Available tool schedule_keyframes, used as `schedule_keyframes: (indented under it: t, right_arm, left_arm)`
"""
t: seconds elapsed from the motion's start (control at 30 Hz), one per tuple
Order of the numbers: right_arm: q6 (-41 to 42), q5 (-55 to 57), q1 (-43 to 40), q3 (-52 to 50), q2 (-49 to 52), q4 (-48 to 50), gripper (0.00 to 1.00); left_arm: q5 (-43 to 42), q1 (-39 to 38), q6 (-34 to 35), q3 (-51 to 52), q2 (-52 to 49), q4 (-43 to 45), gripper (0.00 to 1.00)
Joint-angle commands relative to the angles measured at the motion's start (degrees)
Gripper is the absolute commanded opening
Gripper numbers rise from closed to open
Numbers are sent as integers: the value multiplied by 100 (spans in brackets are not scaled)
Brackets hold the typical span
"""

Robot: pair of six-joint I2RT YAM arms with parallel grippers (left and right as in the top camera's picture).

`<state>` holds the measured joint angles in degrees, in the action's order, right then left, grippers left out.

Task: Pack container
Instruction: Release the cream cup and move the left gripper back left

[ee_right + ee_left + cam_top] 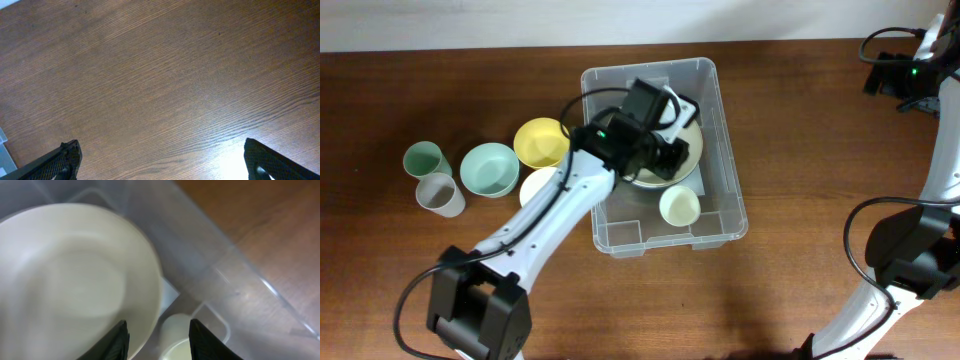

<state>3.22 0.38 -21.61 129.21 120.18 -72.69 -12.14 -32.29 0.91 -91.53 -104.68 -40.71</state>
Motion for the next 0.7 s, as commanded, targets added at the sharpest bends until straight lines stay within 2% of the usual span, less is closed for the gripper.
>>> schedule_keyframes:
  t: [0.0, 0.1, 0.17, 0.2, 0.3, 0.4, 0.53, 0.67]
  right_arm:
    - [46, -11, -2, 85, -81, 0, 99]
    - [46, -13, -2, 85, -81, 0, 99]
    - [46, -11, -2, 85, -81, 0, 99]
    - [46, -13, -2, 85, -81, 0, 99]
    - [46, -13, -2, 85, -81, 0, 99]
    - [46, -13, -2, 85, -81, 0, 99]
    - [46, -13, -2, 85, -81, 0, 99]
    - [46, -13, -2, 85, -81, 0, 99]
  left_arm:
    - [811, 192, 164, -496, 26, -503, 41]
    - [1904, 533, 988, -1008, 151, -1421, 46]
    - [2181, 841, 1545, -1200, 245, -1908, 57]
    - [2229, 1025, 1808, -1252, 304, -2131, 64]
    - [2262, 1674, 2671, -1263, 487, -2791, 66]
    - [2271, 2378, 3379, -1263, 586, -3421, 73]
    - [2251, 3263, 3598, -1261, 608, -3816, 77]
    - [2249, 3982, 3598, -1259, 603, -3770, 77]
